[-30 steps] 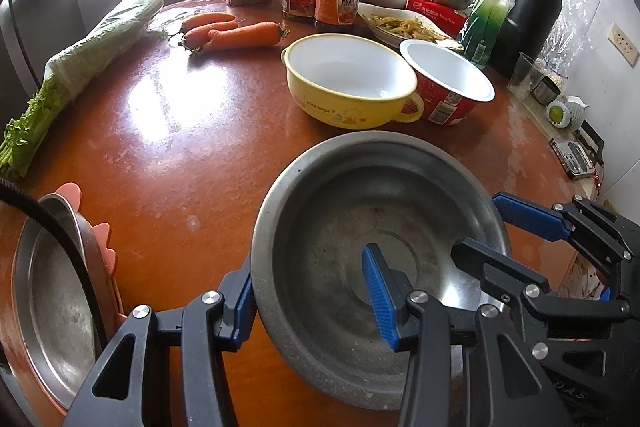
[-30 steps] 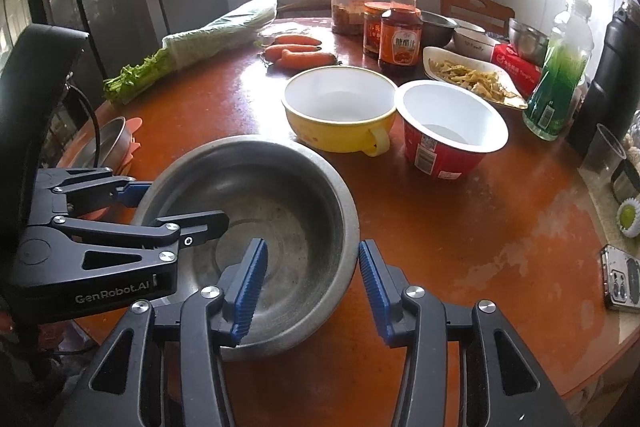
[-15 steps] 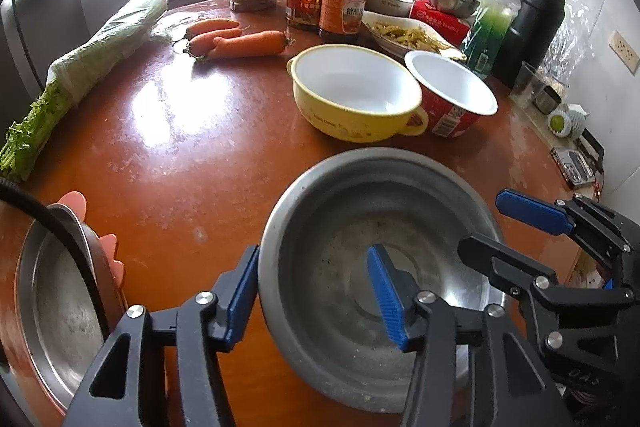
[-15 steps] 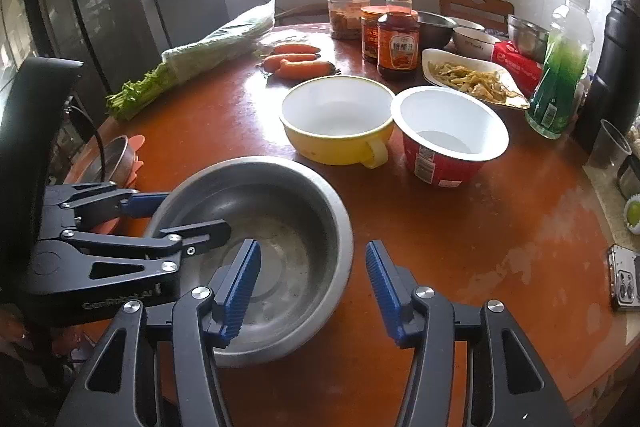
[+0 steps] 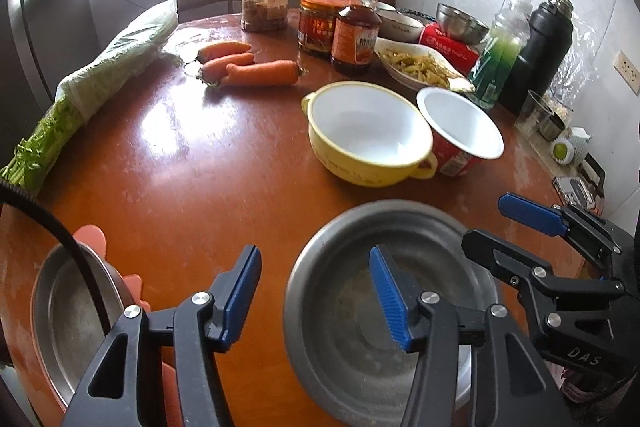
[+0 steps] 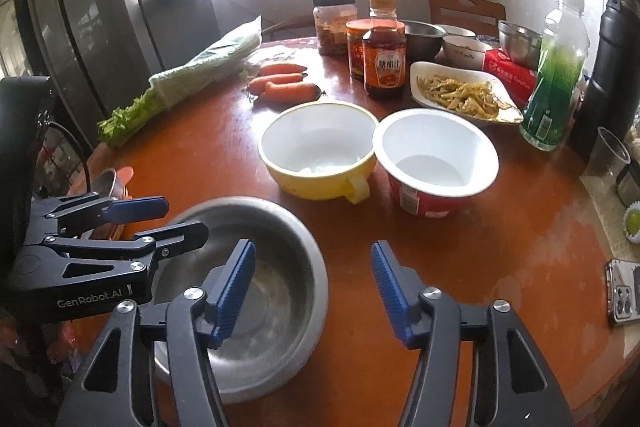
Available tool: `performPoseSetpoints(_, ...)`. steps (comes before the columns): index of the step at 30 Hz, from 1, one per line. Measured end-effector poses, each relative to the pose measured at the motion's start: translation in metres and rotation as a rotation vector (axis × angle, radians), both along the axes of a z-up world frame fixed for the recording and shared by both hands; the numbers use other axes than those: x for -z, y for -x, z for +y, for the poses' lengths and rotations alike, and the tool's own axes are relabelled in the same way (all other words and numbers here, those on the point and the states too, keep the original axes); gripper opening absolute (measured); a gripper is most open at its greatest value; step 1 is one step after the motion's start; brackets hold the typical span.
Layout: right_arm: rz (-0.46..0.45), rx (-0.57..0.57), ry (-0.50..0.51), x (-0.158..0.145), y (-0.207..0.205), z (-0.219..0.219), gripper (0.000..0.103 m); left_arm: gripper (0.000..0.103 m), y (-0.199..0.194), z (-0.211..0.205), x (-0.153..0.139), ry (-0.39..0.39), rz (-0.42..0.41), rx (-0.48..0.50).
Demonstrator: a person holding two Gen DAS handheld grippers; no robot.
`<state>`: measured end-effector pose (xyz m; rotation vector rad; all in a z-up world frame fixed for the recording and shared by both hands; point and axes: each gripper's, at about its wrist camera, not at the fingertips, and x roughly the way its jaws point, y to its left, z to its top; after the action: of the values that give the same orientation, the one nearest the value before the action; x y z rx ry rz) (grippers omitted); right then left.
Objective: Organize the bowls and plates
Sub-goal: 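Open the left tool to release the steel bowl, then move the left tool to the yellow handled bowl rim and close it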
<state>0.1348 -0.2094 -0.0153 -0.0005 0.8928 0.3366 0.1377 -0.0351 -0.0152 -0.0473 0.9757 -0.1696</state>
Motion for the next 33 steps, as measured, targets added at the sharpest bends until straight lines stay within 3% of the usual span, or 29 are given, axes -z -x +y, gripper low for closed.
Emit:
performPoseSetpoints(15, 0.06, 0.019, -0.116, 0.012, -0.051, -0.003, 0.063, 0.057, -0.04, 0.005, -0.006, 0.004, 0.009, -0.07)
performPoseSetpoints(25, 0.077, 0.035, -0.111, 0.023, -0.077, -0.003, 0.063, 0.057, -0.065, 0.004, 0.001, 0.004, 0.028, -0.089)
performPoseSetpoints(33, 0.086, 0.042, -0.108, 0.033, -0.098, -0.005, 0.063, 0.057, -0.078, 0.007, 0.006, 0.048, 0.033, -0.115)
